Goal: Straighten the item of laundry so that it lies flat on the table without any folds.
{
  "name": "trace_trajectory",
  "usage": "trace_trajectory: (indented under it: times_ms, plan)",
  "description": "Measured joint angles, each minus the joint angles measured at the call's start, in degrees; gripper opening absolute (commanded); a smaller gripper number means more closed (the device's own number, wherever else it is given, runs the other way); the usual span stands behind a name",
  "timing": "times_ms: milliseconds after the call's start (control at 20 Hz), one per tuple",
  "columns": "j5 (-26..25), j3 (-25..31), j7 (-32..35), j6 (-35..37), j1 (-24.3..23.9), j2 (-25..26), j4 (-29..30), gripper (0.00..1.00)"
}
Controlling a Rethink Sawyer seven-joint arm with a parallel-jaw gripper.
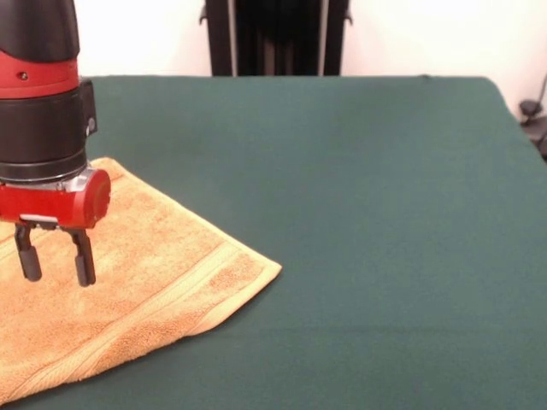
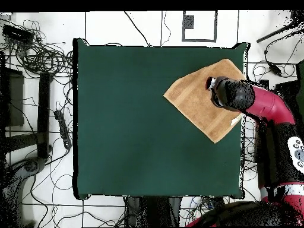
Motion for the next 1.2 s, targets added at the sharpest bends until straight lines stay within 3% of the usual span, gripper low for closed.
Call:
trace_trajectory:
  times_ms: [650, 1200]
  plan:
    - [-0.19, 0.00, 0.00, -0.60, 0.04, 1.30, -0.04, 1.00]
    - [-1.16, 0.00, 0.00, -6.97, 0.04, 1.68, 2.37, 1.00]
